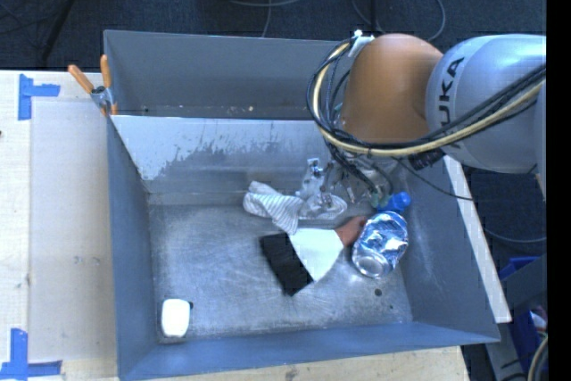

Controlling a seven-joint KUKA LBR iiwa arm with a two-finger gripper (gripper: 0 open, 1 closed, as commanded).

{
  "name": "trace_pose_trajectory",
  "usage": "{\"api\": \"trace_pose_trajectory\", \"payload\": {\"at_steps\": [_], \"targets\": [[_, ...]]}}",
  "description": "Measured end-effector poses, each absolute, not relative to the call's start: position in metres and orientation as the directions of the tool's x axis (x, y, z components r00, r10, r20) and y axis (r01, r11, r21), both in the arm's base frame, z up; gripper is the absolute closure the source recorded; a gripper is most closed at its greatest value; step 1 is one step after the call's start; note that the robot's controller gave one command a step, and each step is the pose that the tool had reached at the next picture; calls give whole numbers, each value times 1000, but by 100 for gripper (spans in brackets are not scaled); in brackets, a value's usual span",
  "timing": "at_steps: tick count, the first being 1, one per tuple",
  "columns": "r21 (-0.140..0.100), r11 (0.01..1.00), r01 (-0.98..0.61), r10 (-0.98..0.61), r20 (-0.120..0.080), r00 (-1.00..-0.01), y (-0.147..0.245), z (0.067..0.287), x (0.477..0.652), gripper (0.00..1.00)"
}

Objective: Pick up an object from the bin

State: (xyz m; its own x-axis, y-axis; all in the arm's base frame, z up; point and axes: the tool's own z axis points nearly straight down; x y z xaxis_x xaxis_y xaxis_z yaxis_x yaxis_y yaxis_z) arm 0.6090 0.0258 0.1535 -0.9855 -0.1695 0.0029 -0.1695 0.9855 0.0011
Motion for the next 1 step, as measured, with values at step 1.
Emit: {"api": "trace_pose_trajectory", "payload": {"at_steps": [1], "targets": [[1,981,-195,-195,0,-981,33,207,616,100]]}}
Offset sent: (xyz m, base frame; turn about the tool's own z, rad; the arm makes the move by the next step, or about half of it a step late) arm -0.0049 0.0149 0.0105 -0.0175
